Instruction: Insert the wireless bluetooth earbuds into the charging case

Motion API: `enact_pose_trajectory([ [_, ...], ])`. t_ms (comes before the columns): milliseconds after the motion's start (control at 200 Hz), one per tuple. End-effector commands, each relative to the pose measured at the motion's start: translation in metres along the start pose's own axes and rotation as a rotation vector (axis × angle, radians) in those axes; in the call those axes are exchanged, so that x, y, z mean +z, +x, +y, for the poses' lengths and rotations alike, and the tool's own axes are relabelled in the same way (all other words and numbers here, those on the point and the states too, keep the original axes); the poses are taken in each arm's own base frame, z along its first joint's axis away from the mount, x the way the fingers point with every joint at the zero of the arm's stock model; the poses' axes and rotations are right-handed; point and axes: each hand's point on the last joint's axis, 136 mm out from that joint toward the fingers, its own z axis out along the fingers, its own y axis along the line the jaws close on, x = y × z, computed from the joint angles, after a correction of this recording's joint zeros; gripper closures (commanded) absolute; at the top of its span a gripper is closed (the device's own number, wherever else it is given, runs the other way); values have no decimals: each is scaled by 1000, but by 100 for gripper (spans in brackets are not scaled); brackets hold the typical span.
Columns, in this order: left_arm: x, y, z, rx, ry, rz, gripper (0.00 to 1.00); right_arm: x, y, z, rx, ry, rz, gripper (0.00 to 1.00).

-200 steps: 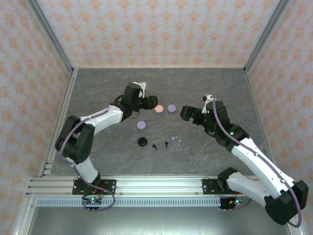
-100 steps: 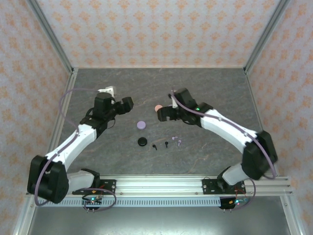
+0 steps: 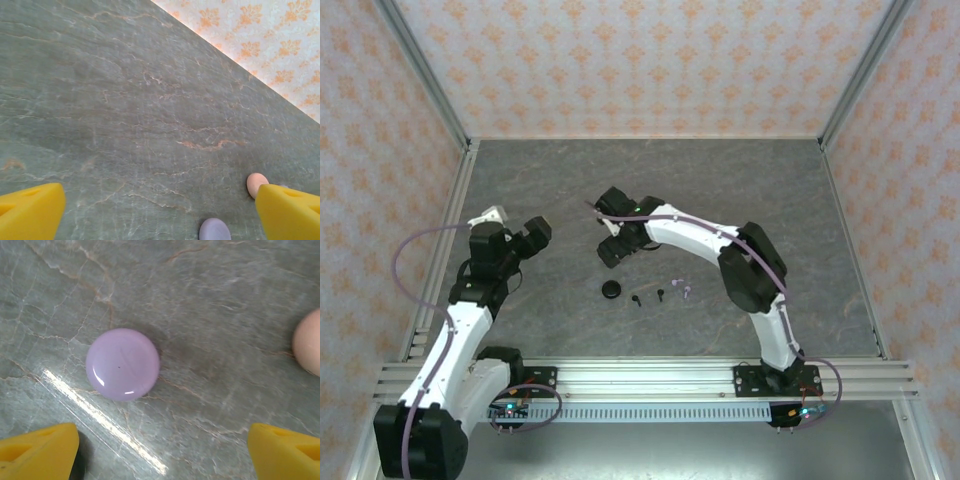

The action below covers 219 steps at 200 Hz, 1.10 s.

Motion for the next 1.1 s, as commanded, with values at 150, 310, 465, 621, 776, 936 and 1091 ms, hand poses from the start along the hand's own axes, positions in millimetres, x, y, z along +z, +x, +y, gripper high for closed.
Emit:
enact_pose_trajectory([
  [150,-20,7,13,-14,-34,0,1,22,-1,12,-143,39,88,15],
  [310,-21,6,12,-15,-34,-2,1,37,-5,18,-169,34,107,19],
  [465,-21,6,13,-15,-35,-1,0,49,-9,21,-182,26,118,24],
  [621,-20,8,16,-15,-46,1,0,57,-5,26,-192,-2,145,34],
  [776,-20,7,16,-15,-47,-3,0,58,6,26,-196,-10,180,41],
  [936,-20,8,15,-15,-44,3,0,52,12,22,-203,6,180,48],
  [1091,-19,6,7,-15,-4,8,0,33,0,16,-200,41,107,52],
])
